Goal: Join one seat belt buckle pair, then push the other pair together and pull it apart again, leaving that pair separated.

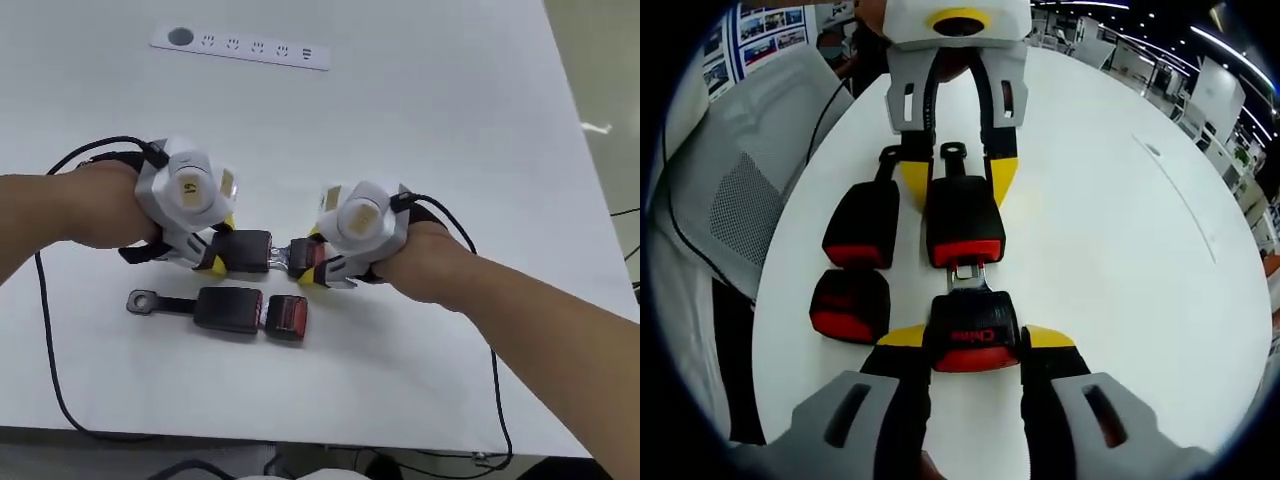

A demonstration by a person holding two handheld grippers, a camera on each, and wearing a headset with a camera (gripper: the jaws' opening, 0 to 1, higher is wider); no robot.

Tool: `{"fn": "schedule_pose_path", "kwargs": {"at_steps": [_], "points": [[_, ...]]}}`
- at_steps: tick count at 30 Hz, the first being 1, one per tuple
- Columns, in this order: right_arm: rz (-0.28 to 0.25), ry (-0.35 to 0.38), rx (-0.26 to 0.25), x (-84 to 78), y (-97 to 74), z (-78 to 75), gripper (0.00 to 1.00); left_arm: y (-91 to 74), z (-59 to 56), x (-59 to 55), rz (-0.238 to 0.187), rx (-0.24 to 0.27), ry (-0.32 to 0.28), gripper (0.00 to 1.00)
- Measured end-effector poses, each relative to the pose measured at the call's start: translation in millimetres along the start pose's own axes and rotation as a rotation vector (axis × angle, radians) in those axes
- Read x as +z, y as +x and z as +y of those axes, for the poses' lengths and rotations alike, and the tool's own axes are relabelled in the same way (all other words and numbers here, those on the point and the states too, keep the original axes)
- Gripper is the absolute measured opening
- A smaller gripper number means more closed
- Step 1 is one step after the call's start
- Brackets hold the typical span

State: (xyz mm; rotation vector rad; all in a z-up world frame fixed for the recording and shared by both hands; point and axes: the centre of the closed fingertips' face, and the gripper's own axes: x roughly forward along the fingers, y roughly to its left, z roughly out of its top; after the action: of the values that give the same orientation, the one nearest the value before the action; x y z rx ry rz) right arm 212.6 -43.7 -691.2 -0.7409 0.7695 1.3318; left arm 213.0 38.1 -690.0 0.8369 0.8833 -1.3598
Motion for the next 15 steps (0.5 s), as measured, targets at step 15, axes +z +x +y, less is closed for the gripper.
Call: {"fn": "schedule_pose_path", "kwargs": {"at_steps": [15], "points": [[-0.004,-0.002,0.015,4.9,3.3,1.8,0.31,2.9,-0.8,-1.1,-0.004,-0.009,0.021,0.31]]}}
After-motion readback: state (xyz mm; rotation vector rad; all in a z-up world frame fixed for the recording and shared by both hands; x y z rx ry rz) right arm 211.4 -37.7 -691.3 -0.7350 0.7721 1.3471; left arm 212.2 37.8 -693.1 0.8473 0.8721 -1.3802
